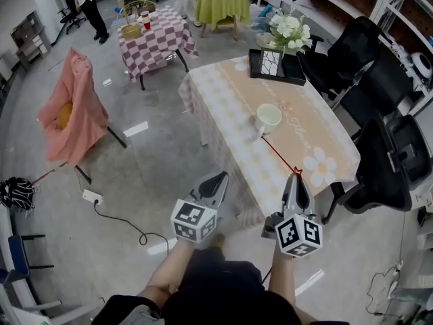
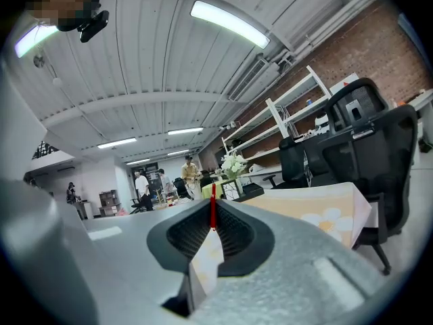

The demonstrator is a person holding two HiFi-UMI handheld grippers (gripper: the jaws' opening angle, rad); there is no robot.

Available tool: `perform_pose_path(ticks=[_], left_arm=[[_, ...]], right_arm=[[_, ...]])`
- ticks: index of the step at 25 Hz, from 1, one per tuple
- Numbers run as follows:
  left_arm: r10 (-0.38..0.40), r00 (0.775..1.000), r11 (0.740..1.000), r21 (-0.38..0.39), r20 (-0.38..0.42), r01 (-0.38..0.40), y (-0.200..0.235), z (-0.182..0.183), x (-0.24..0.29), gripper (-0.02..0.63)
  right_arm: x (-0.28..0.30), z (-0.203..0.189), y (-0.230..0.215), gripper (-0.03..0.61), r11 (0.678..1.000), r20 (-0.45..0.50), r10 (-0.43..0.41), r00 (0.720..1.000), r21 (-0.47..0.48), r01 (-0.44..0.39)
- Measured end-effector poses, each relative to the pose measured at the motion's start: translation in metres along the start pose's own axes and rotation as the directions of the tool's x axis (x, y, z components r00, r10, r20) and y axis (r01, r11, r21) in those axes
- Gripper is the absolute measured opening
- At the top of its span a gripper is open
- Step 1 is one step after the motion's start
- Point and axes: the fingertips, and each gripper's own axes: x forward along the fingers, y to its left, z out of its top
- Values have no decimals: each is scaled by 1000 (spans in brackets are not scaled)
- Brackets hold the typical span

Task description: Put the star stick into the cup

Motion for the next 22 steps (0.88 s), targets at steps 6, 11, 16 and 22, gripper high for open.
perform_pose_path(ticks=[6, 11, 16, 22], left_arm=[[-12, 1000, 1000, -6, -8, 12, 1, -3, 2, 11], [4, 1000, 1000, -6, -5, -4, 7, -2, -4, 11], [34, 999, 999, -12, 6, -34, 15, -1, -17, 11], [56, 998, 998, -16, 7, -56, 18, -3, -30, 11]], right_arm=[[3, -2, -1, 17, 1000, -6, -12, 1000, 3, 12], [8, -1, 6, 17, 1000, -3, 3, 1000, 0, -3], [10, -4, 19, 17, 999, -14, 32, 999, -5, -32], [10, -7, 30, 17, 998, -26, 57, 998, -8, -57]])
